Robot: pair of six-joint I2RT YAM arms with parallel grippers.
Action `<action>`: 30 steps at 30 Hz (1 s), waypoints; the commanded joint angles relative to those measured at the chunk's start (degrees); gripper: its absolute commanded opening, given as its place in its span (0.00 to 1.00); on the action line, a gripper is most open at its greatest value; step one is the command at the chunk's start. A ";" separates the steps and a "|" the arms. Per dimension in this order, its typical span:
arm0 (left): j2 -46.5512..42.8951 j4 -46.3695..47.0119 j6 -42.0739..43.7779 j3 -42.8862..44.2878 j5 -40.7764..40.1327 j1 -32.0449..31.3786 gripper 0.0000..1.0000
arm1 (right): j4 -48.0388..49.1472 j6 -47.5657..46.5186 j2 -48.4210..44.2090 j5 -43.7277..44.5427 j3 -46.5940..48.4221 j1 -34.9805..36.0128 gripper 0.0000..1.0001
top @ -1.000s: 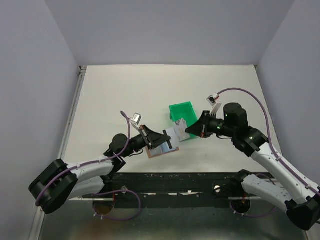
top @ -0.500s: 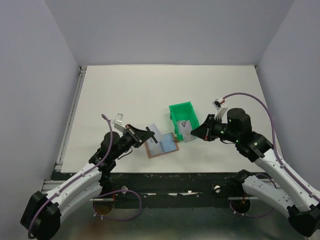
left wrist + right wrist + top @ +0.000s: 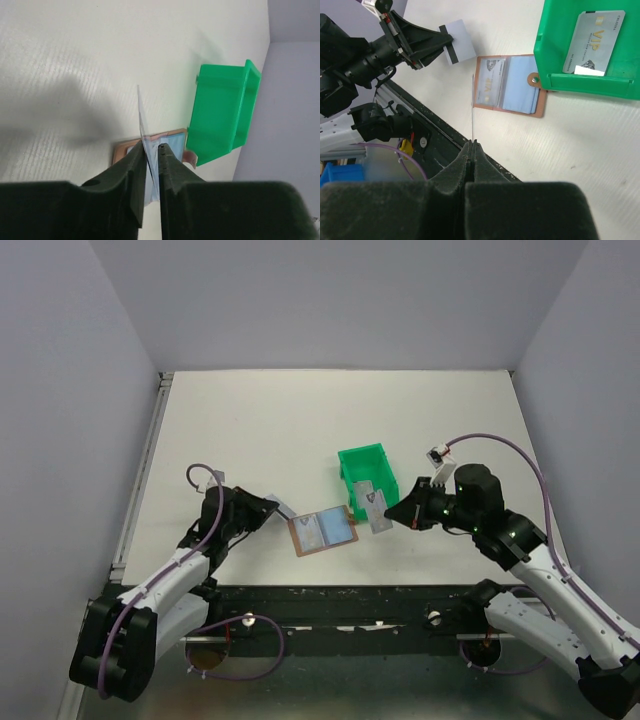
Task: Put the credit cards into the card holder
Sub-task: Place the credit card at the center of the board.
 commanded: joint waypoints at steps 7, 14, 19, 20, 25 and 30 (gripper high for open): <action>-1.81 -0.74 1.42 -0.79 0.34 2.18 0.47 | 0.11 0.39 0.00 1.30 -2.10 0.25 0.00; -7.96 -1.11 2.12 -1.23 2.62 2.18 0.50 | 2.47 1.36 0.26 -1.77 -2.09 0.25 0.00; -9.02 20.49 2.04 -5.19 14.12 2.00 0.57 | 12.75 5.74 0.44 -10.91 -5.08 0.25 0.00; -8.67 22.87 2.04 -4.93 16.32 2.00 0.58 | 14.16 6.63 0.87 -11.96 -5.34 0.16 0.00; -5.86 33.52 0.81 -3.00 22.75 -0.01 0.63 | 21.54 10.32 3.95 -17.76 -5.87 0.25 0.00; -2.52 38.79 1.42 0.35 23.99 -7.21 0.63 | 23.84 12.08 4.74 -18.74 -5.87 0.25 0.00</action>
